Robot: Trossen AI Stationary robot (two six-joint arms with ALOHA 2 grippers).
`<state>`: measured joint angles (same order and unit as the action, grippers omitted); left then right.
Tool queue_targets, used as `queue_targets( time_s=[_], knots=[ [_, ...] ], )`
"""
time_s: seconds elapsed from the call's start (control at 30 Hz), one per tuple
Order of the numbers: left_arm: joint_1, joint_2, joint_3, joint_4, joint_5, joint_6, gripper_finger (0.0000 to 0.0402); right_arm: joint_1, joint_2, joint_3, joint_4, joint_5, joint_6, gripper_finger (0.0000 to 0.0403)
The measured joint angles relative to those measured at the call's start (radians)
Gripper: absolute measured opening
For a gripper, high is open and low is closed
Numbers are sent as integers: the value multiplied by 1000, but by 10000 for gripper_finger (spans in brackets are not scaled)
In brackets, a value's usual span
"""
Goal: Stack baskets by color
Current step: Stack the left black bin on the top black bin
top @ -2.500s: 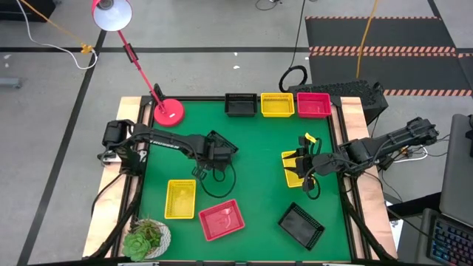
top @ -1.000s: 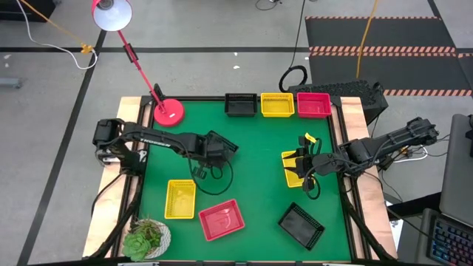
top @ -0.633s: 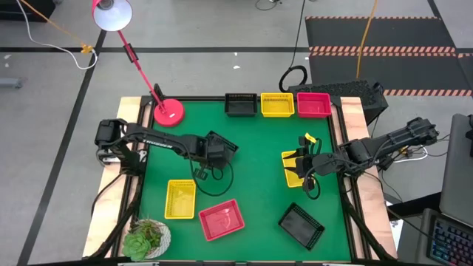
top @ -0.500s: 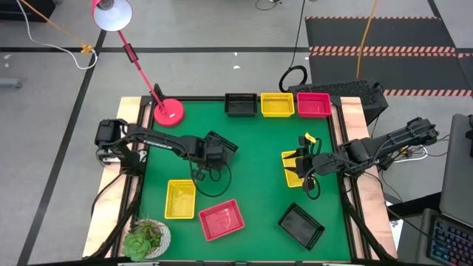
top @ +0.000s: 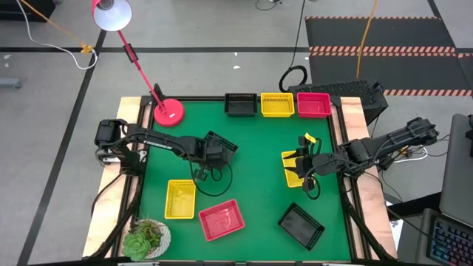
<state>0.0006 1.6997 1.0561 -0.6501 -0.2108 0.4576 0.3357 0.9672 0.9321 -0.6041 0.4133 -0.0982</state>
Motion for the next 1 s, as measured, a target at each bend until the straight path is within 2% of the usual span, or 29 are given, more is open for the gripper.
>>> queue_targets(
  time_s=[0.17, 0.43, 0.77, 1.0],
  knots=[
    [0, 0, 0, -5, 0, -2, 87, 0, 0, 0, 0, 0, 0, 143],
    [0, 0, 0, -8, -2, -14, 11, 0, 0, 0, 0, 0, 0, 143],
    [0, 0, 21, -5, -34, -13, 9, 0, 0, 0, 0, 0, 0, 143],
    [-1, 0, 166, -41, -81, 5, 8, 0, 0, 0, -7, 0, 24, 143]
  ],
)
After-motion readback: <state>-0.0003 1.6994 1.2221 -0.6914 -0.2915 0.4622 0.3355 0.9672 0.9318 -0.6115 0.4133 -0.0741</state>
